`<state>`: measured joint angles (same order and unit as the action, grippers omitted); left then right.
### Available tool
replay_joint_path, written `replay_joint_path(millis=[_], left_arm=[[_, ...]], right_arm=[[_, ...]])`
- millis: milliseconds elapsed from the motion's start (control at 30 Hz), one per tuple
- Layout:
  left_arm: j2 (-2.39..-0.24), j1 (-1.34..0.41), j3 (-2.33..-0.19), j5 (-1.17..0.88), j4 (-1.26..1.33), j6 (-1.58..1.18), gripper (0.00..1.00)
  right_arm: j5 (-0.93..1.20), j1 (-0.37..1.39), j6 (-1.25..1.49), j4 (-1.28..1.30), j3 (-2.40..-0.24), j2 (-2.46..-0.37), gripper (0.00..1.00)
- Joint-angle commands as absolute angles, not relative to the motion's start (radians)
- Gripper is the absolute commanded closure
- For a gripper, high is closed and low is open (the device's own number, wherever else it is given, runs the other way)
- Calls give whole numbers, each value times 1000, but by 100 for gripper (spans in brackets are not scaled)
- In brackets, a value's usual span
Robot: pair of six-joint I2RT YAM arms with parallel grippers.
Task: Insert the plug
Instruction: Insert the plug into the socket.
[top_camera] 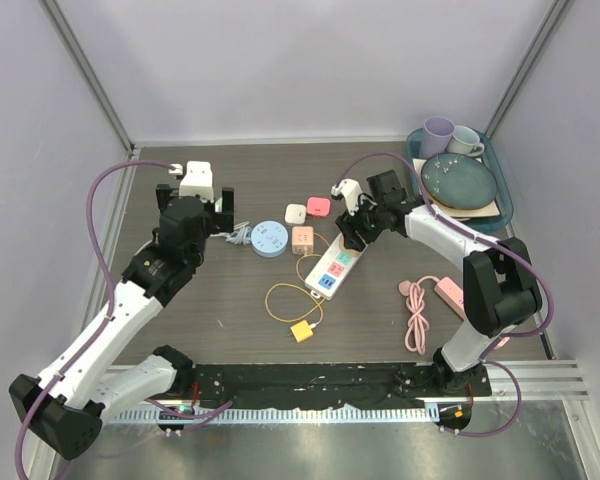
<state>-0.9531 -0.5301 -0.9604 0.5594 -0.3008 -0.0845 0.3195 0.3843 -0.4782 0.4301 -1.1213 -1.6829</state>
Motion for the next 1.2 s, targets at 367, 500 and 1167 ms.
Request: replay_joint_path(millis=[367,500,1167], left_arm=[[-968,-529,-962,581,-250,-67,0],[-973,-529,-963,581,-252,-67,0],[-973,-529,-983,551,-278,-94,0]], right_arm=[[320,411,-361,696,-1258,-1594,11],[354,419,-319,683,-1292,-1504,5],[-190,678,274,256,-1187,-1445,0]])
